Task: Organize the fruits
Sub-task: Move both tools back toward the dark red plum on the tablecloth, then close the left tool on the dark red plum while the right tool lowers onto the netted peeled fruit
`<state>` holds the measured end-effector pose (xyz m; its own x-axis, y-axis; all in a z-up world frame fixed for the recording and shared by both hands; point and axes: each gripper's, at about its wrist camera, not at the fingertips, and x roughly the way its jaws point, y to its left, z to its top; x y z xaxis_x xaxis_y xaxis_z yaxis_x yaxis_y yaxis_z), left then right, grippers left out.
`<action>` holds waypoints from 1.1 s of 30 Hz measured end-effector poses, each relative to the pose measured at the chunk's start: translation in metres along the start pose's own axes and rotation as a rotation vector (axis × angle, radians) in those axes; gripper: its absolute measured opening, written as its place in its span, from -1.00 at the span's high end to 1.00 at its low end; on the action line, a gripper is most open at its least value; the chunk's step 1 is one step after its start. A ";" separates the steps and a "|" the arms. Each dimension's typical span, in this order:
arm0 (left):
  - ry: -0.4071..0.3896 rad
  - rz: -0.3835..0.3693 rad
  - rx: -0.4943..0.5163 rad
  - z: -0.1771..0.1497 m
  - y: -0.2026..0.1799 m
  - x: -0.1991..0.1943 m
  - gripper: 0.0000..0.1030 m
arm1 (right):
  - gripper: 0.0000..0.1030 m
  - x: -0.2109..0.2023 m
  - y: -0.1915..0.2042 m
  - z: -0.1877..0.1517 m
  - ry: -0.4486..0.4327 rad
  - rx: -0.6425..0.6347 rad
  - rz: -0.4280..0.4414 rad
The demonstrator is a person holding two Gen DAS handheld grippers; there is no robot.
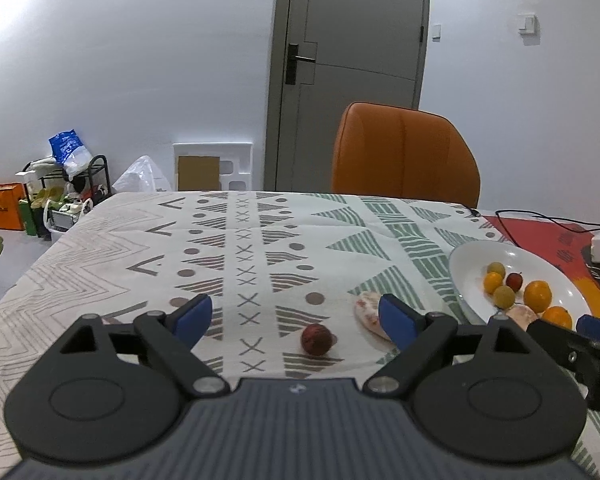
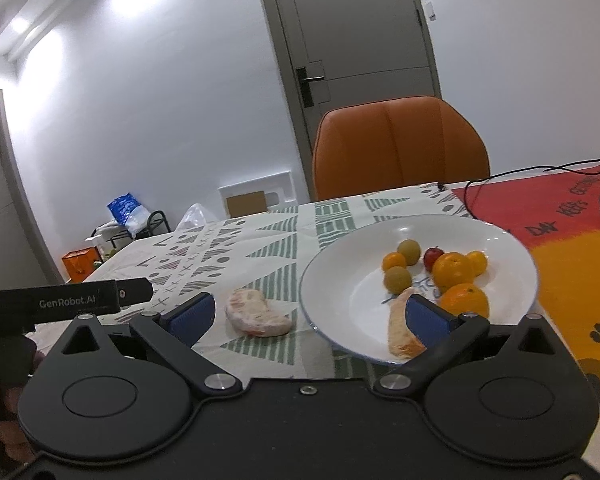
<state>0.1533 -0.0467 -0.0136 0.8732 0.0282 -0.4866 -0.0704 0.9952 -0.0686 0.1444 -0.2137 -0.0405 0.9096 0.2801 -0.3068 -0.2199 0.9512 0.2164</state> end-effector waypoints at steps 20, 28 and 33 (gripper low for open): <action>0.027 -0.033 -0.013 -0.015 0.012 0.019 -0.60 | -0.50 0.026 0.019 -0.008 0.076 -0.034 0.088; 0.057 -0.061 -0.029 -0.019 0.013 0.031 -0.28 | -0.15 0.040 0.028 -0.009 0.122 -0.053 0.122; 0.075 -0.079 -0.035 -0.020 0.011 0.040 -0.07 | 0.04 0.049 0.031 -0.009 0.141 -0.064 0.120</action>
<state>0.1776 -0.0363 -0.0511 0.8379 -0.0586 -0.5426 -0.0206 0.9901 -0.1388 0.1790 -0.1693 -0.0569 0.8181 0.4033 -0.4101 -0.3502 0.9149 0.2010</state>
